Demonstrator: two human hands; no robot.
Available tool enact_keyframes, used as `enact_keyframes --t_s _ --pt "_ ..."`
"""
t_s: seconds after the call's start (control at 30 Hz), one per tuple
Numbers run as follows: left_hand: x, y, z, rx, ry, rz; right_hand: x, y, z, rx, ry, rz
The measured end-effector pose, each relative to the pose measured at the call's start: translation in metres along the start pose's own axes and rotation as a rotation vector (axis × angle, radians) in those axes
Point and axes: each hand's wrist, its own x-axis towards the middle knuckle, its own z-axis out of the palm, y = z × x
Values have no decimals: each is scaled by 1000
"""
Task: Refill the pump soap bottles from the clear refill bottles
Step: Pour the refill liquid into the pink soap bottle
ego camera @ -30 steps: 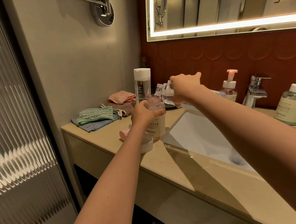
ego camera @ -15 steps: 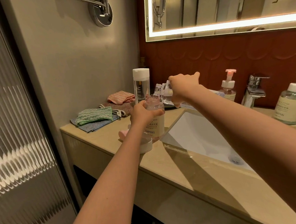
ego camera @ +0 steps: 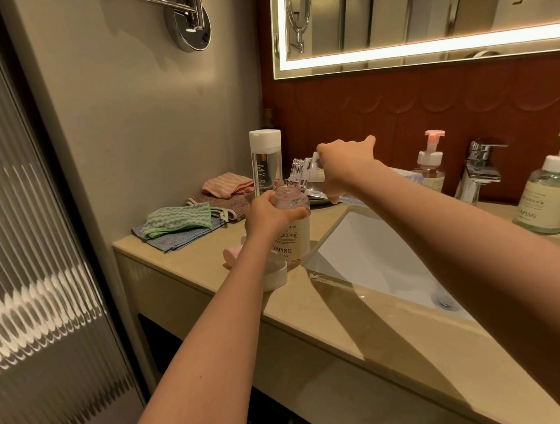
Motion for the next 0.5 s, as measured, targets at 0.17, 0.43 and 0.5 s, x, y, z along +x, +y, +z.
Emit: enact_keyframes --t_s 0.17,0.43,0.5 --pt "-1 1 -1 1 3 3 -1 0 0 1 -9 2" --pt "-3 1 -1 -2 1 9 0 0 1 -9 13 0" --pt "-3 1 -1 -6 0 11 -1 0 0 -4 10 1"
